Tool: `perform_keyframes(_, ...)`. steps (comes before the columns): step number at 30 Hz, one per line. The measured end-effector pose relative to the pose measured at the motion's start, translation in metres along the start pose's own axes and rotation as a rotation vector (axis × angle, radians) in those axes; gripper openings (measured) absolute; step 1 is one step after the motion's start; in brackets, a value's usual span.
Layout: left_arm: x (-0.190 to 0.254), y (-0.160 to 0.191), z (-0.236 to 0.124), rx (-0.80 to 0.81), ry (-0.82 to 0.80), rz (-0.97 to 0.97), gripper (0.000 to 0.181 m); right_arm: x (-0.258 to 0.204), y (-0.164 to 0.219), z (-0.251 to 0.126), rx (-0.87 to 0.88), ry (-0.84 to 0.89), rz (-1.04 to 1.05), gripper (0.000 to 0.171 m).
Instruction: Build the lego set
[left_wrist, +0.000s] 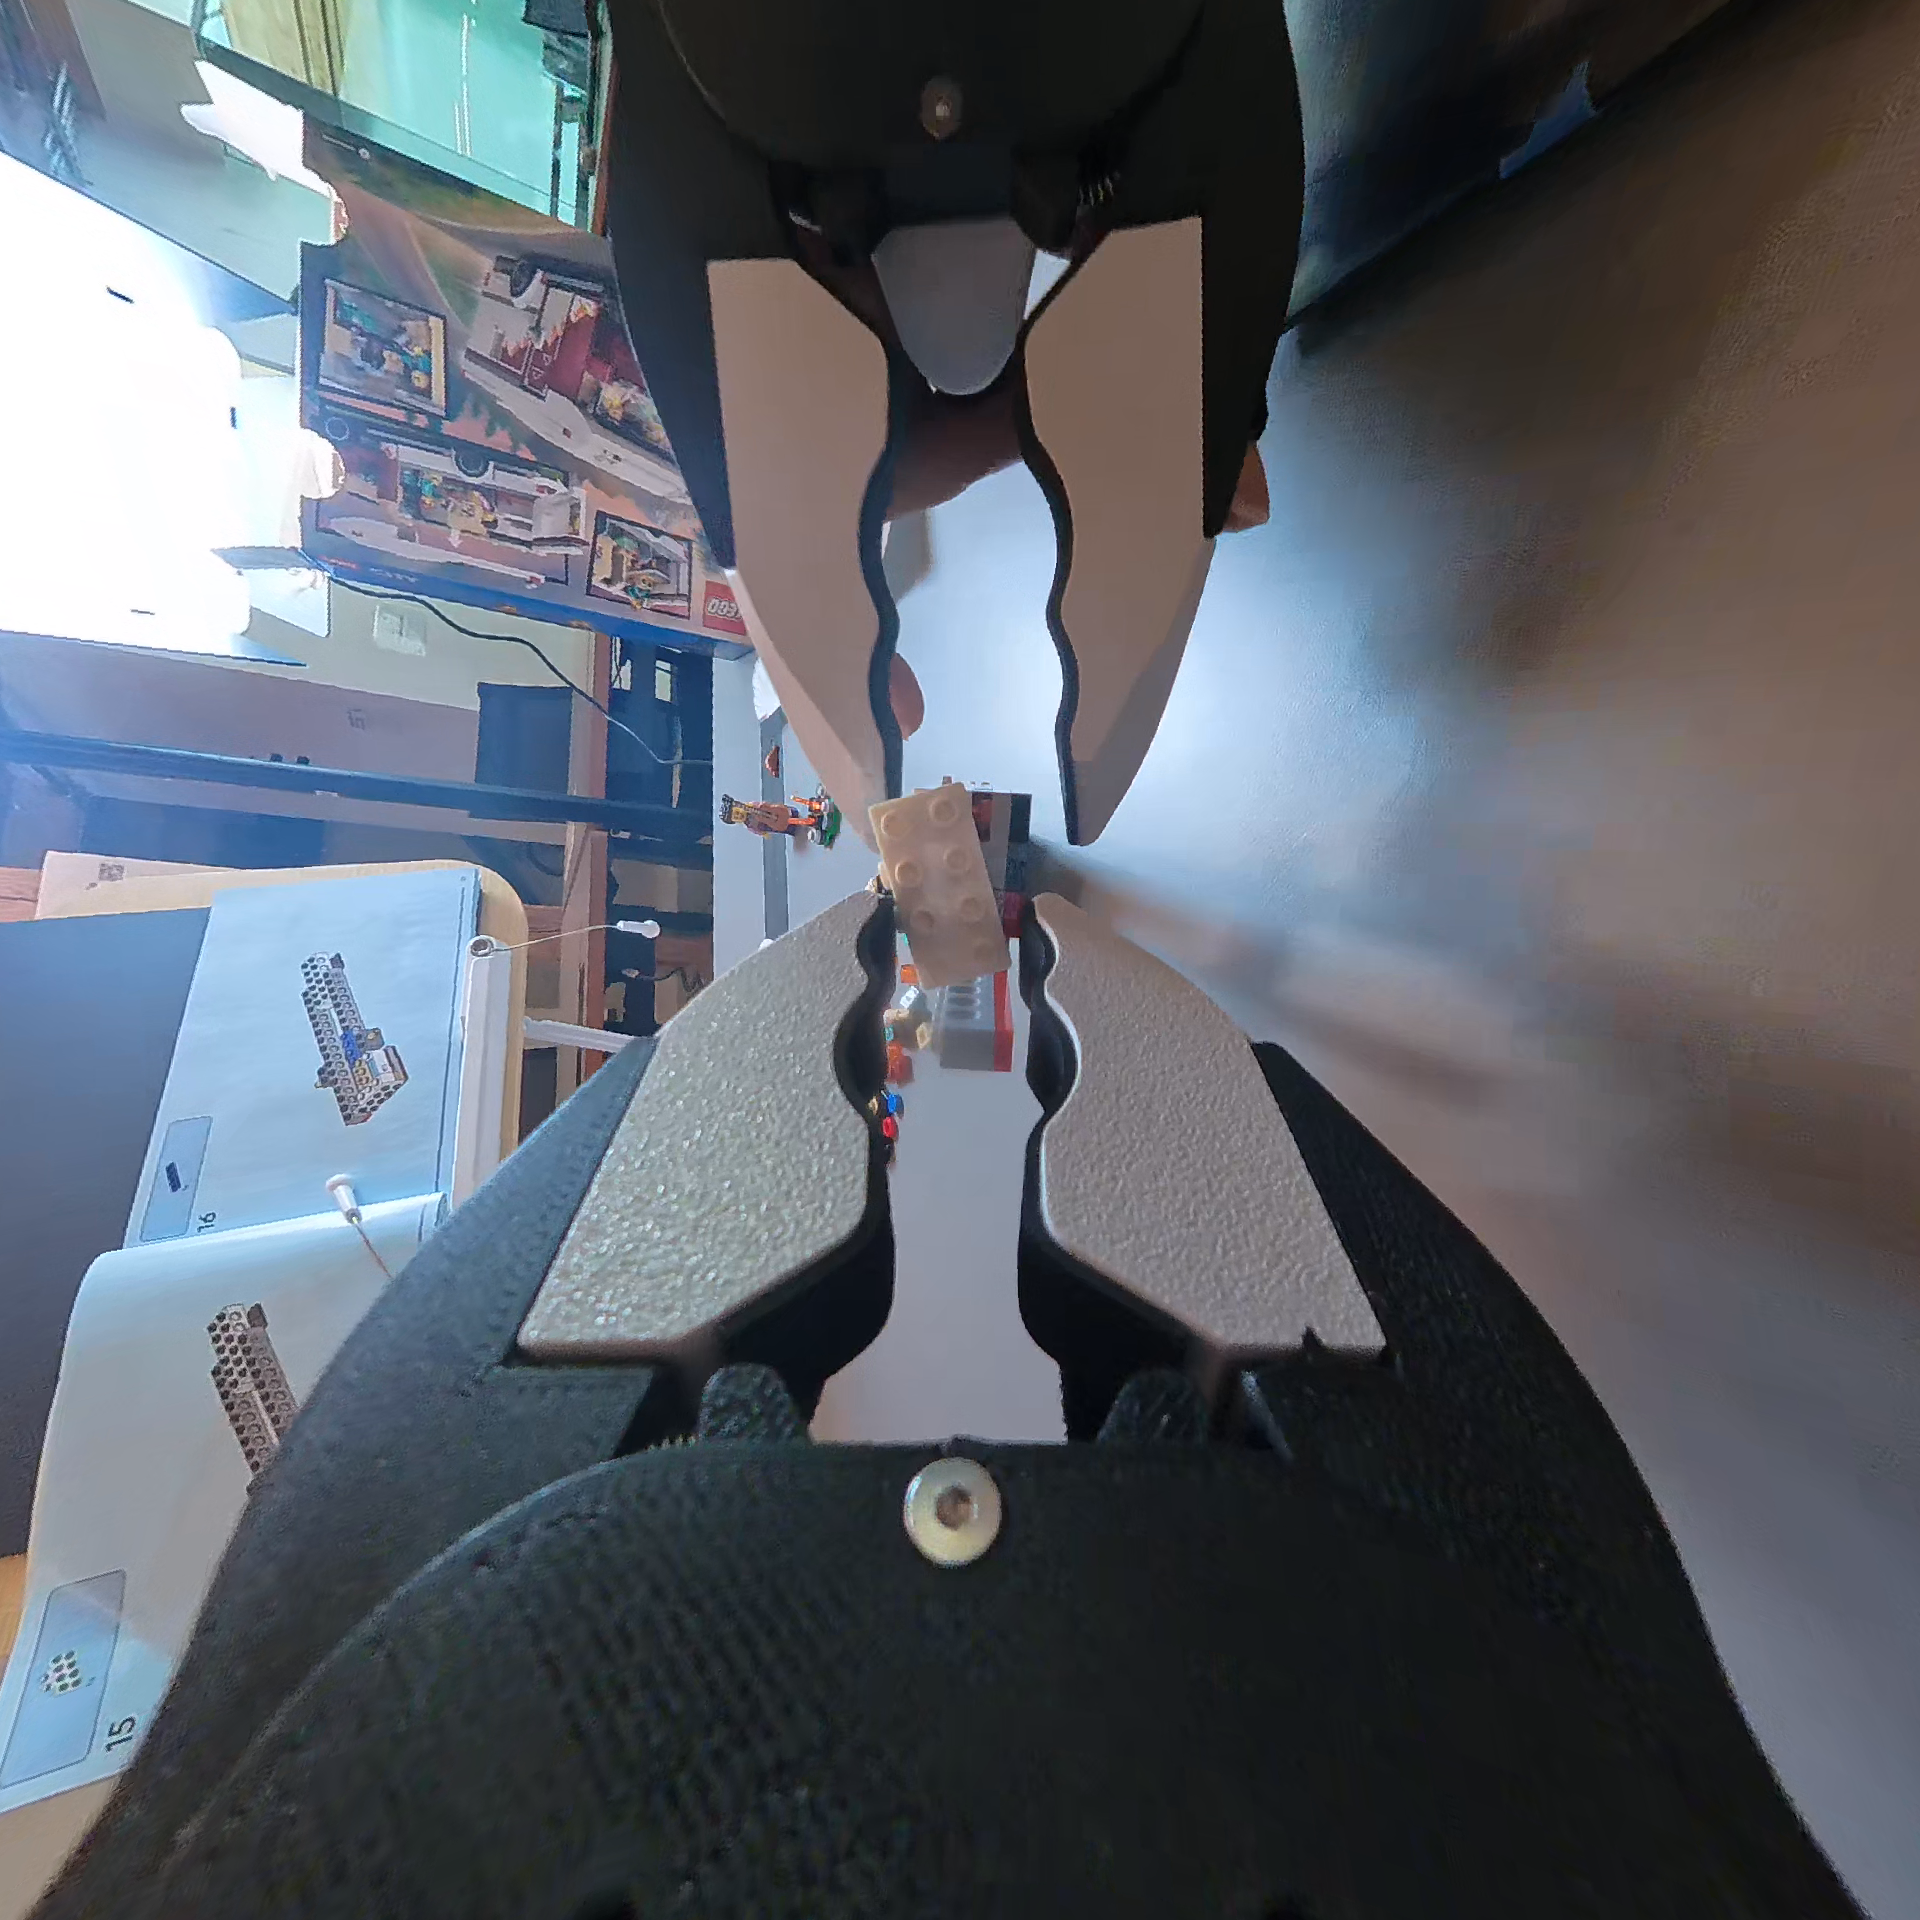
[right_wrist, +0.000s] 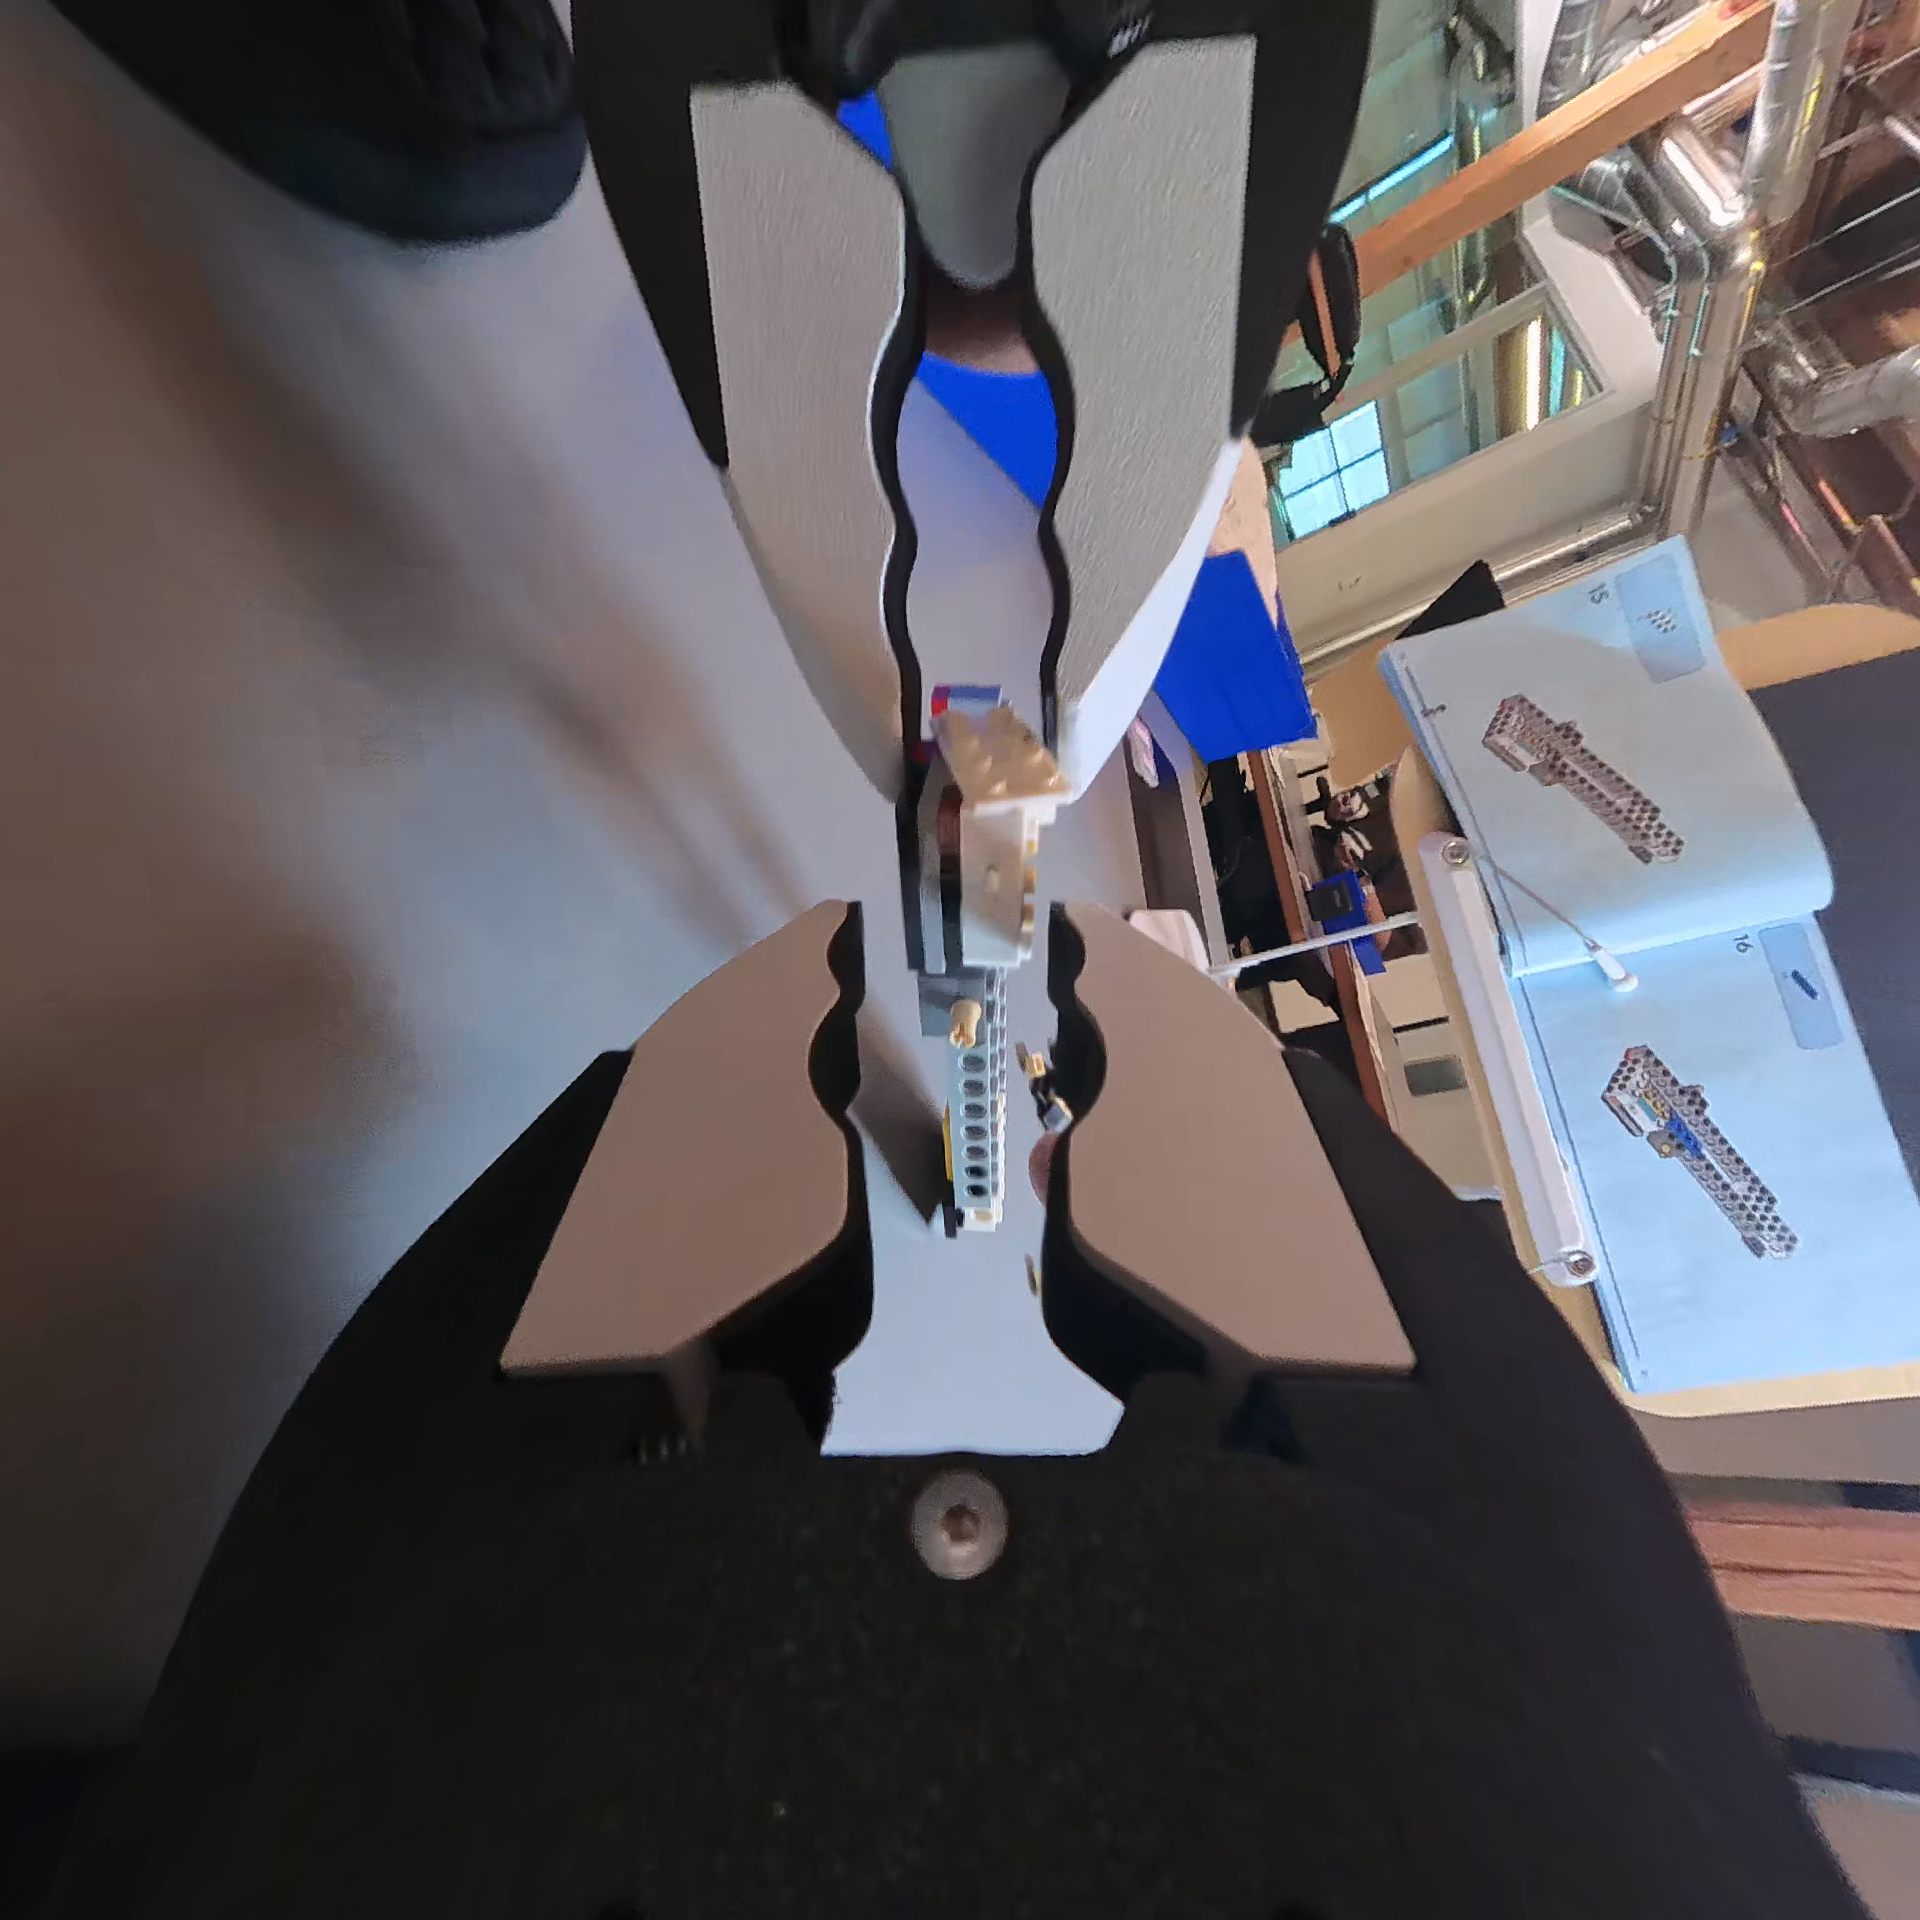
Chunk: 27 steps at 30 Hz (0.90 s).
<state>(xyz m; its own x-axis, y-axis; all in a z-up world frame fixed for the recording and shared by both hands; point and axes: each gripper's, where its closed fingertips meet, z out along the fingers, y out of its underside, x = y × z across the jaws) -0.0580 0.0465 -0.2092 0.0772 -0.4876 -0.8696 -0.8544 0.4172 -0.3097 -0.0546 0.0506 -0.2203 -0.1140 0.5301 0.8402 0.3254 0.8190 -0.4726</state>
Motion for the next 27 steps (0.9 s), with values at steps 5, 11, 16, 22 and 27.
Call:
perform_keyframes(5,0.003,-0.001,0.000,0.009,0.004,0.015,0.023,0.001,-0.002,0.006,-0.008,0.034,-0.035,0.029)
perform_keyframes(11,0.003,-0.001,0.000,0.005,-0.023,0.073,0.024,0.000,-0.001,0.005,-0.038,0.026,-0.042,0.024)
perform_keyframes(16,0.004,-0.003,-0.002,0.011,-0.033,0.090,0.030,0.001,-0.004,0.003,-0.033,0.019,-0.014,0.024)
perform_keyframes(22,0.002,-0.004,-0.004,0.004,-0.054,0.131,0.024,0.000,-0.006,0.002,-0.035,0.002,0.012,0.024)
perform_keyframes(27,0.001,-0.003,-0.004,-0.031,-0.056,0.153,0.031,0.002,-0.007,0.002,-0.050,-0.010,0.067,0.024)
